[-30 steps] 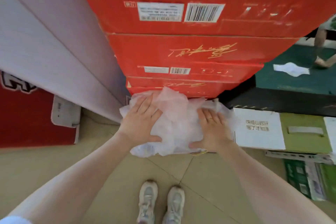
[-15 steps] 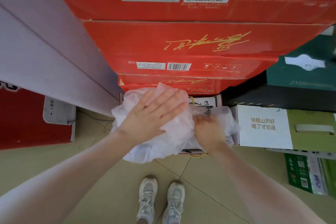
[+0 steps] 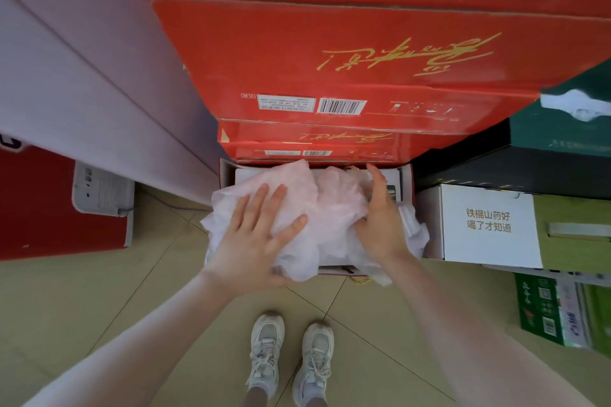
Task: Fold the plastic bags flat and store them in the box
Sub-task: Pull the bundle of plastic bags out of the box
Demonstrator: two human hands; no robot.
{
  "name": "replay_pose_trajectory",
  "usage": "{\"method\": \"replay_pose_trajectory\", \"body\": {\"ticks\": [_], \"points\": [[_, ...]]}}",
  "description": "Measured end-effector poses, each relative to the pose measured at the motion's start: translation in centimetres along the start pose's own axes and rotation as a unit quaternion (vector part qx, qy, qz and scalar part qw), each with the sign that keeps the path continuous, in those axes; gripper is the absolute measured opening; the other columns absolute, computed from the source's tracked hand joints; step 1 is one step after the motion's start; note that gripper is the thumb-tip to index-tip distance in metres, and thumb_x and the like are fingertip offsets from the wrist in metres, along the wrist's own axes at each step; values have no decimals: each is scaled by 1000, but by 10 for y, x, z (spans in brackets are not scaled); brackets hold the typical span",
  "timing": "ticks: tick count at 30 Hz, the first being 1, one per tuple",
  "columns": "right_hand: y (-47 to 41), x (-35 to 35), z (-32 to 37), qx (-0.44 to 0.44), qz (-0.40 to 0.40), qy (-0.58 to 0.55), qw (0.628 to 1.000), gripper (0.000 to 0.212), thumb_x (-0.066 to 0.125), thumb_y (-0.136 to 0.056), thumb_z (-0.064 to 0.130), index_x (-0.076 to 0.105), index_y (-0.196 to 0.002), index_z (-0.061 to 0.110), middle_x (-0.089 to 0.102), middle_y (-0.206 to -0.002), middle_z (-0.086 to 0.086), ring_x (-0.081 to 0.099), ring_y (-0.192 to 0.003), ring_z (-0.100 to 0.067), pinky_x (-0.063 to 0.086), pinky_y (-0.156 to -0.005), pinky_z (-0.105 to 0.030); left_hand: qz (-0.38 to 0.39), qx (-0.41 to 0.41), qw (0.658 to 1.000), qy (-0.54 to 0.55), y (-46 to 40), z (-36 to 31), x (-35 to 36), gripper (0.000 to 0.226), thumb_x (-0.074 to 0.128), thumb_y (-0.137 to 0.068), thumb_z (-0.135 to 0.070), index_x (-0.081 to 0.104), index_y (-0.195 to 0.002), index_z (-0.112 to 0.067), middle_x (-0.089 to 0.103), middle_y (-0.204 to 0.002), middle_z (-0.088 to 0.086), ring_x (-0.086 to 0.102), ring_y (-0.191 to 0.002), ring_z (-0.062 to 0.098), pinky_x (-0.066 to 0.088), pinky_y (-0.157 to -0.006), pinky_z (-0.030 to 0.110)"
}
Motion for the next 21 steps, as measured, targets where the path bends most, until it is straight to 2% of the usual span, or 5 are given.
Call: {"method": "replay_pose_trajectory", "body": {"ticks": [5,9,15,18,21], "points": [[34,33,30,-215,130,206,946,96,47,-74,62,-17,-142,44,-12,-155,1,22,-141,-33,45,-91,-37,6,-18,1000,-7,-17,17,11,94,49,-56,-73,30,-134,-23,56,-122,21,56,-110,40,45,-90,52],[38,48,25,-249,70,375,890,114,26,-59,88,-8,-148,26,15,-152,-11,51,-120,-37,51,-84,-49,-43,-60,997,35,-27,31,0,69,45,-63,-47,39,-123,-12,66,-101,14,66,-86,31,53,-72,38],[18,53,24,-218,55,428,875,92,38,-75,75,5,-147,27,43,-140,-10,53,-107,-34,53,-67,-40,-16,-106,994,1,-40,38,3,59,56,-60,-23,42,-116,-8,66,-74,6,64,-60,24,46,-48,27],[17,54,18,-138,151,435,877,82,53,-85,51,5,-148,28,29,-144,-9,38,-125,-34,50,-81,-39,106,-164,980,-22,-37,37,5,54,53,-78,-30,35,-126,-12,64,-99,1,64,-83,24,42,-59,30],[12,43,27,-86,133,403,901,54,52,-90,33,31,-138,20,47,-129,-11,54,-109,-31,48,-76,-37,190,-303,934,23,-20,46,3,23,43,-84,-26,47,-106,-26,59,-96,0,56,-90,26,41,-70,40]]}}
Point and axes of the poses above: each hand's wrist, its own y-axis away from the middle knuckle, its own x-axis out of the palm, z = x × y, the point moved 9 cm from there along -y, towards the middle knuckle
